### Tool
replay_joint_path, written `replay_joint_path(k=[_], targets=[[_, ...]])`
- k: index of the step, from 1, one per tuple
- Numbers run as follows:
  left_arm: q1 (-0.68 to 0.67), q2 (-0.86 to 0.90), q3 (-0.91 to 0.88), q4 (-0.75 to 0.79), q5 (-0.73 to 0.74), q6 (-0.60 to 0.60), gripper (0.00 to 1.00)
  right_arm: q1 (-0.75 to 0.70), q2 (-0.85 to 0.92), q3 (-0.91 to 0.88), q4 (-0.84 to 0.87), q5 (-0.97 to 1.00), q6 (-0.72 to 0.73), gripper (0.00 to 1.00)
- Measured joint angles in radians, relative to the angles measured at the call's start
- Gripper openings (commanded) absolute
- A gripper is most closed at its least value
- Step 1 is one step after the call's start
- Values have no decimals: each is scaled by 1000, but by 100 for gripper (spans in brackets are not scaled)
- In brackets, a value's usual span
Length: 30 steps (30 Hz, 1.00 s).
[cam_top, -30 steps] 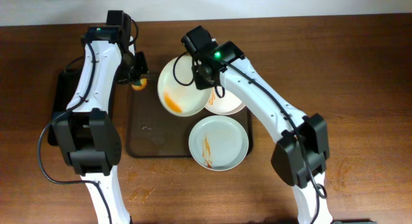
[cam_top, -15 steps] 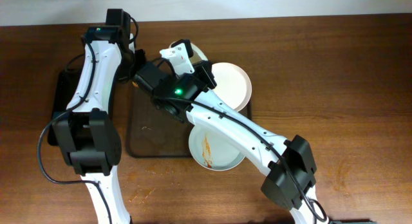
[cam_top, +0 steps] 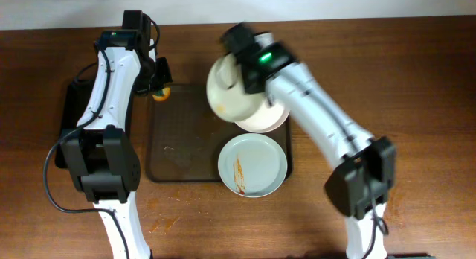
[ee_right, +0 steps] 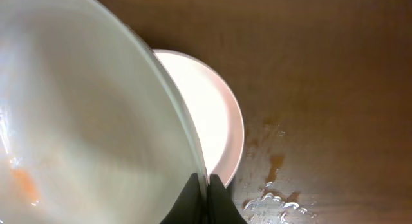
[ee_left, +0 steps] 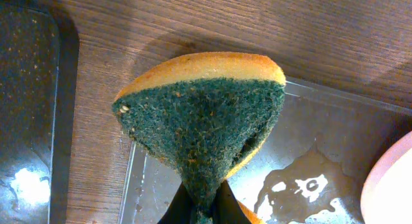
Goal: Clean dirty plates on tray and stack at the side
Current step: 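Lift the top-right plate with right gripper and place it right of tray, then grasp the left plate rim with the right gripper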
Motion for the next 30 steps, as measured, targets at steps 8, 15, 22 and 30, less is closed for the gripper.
replay_joint_path(k=[8,15,22,30], targets=[[0,0,0,0,0,0,1,-623,-34,-121,-87,-357,-75,4],[0,0,0,2,0,0,1,-781,-39,-473,61,-396,-75,4],[0,0,0,18,0,0,1,-843,-40,-537,70,-467,-96,25],[0,0,0,18,4,0,1,-608,-240,-484,-45,-733,-291,46]])
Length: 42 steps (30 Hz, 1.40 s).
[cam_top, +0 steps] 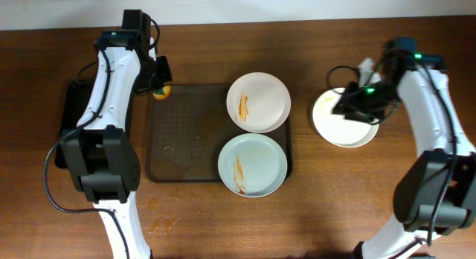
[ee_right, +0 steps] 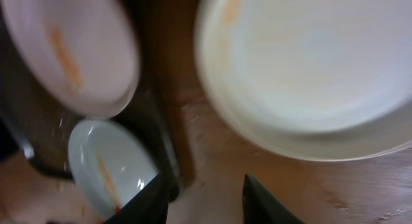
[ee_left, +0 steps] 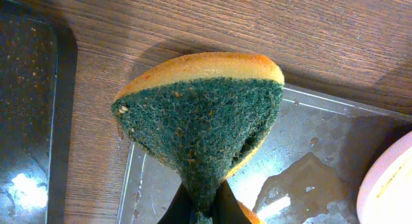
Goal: Clean dirty plates on tray and stack at the side
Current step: 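Grasp the left plate rim with the right gripper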
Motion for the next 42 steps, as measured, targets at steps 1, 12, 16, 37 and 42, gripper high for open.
replay_joint_path(k=[1,12,16,37,42], targets=[[-3,0,0,0,0,0,1,45,1,-9,0,-6,-7,47],[-10,0,0,0,0,0,1,384,12,-278,156,55,173,47],[-10,0,0,0,0,0,1,444,14,-331,218,68,216,46],[-10,0,0,0,0,0,1,740,29,-167,484,197,426,4],[-9,0,0,-27,-2,0,1,837,68,-165,597,348,541,5]])
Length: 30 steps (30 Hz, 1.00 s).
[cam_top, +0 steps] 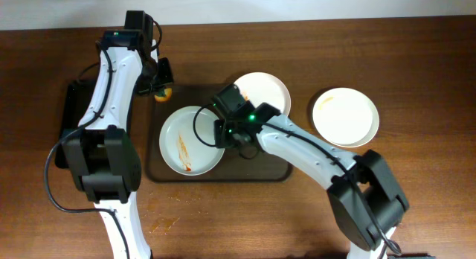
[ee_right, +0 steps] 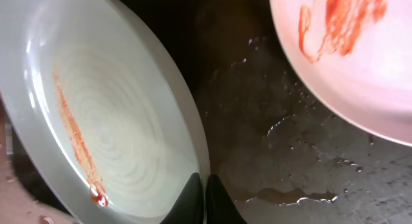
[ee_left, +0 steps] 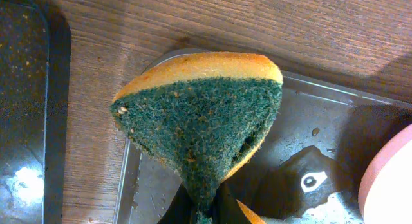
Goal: Clean dirty plates on tray and stack at the side
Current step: 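Grasp the left plate rim with the right gripper, then scrub the held plate with the sponge in the left gripper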
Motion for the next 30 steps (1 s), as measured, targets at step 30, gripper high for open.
replay_joint_path(k=[30], targets=[[-1,0,0,-158,34,-5,1,-71,181,25,150,-152,131,4]])
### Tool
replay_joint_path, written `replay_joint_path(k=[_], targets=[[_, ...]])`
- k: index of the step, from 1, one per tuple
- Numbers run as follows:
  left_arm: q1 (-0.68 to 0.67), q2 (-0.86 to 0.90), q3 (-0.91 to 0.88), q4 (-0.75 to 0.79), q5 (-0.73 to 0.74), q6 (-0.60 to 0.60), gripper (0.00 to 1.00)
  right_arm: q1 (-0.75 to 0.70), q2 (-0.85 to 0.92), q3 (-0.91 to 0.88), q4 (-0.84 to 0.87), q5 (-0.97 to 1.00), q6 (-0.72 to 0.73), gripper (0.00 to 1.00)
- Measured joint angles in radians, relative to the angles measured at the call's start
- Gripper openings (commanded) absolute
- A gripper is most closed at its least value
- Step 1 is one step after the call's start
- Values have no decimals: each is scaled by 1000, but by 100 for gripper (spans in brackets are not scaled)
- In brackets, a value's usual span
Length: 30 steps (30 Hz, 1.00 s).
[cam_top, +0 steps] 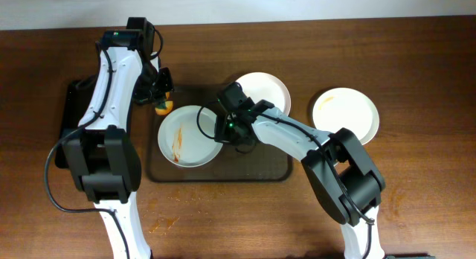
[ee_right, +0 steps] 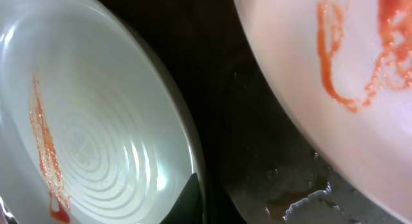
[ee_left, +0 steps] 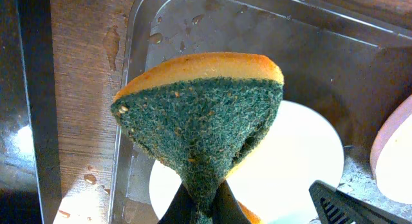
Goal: Clean dirty plates on tray and stack at the side
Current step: 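Scrub the held plate with the sponge in the left gripper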
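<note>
A pale green plate [cam_top: 188, 136] with a red streak lies on the left half of the dark tray [cam_top: 216, 172]. My right gripper [cam_top: 223, 131] is shut on its right rim; the streak and ridged plate [ee_right: 84, 121] show in the right wrist view, with the gripper [ee_right: 196, 198] on the rim. My left gripper [ee_left: 203, 205] is shut on a folded green-and-yellow sponge [ee_left: 199, 114], just above the plate's back left edge [cam_top: 162, 106]. A pink-white plate [cam_top: 260, 95] smeared with red sauce sits at the tray's back right.
A cream plate [cam_top: 344, 116] with a faint orange smear lies on the table to the right of the tray. A black mat [cam_top: 71, 110] lies left of the tray. Water drops and a puddle [ee_right: 302, 198] lie on the tray floor.
My left gripper with the sponge has moved from the tray's back left corner to over the tray, above the green plate's edge. The plate has shifted slightly left, still held by my right gripper.
My right gripper first held a cream plate over the tray's back. Then that plate lay on the table at the right, with the gripper open. Then the gripper was shut on the green plate, moved from the tray's front right to its left. Now the sponge hangs over it.
</note>
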Motion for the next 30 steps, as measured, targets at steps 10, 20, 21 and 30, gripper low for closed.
replay_joint_path(k=[10,20,21,30], targets=[[-93,0,-311,212,-2,35,1,0,6,0,36,0,26,4],[-94,-79,-564,113,-19,174,1,1,6,0,26,-26,0,4],[-93,-76,-572,92,-11,218,1,1,6,0,26,-26,-2,4],[-109,-114,-583,561,0,277,1,-29,6,2,37,13,30,4]])
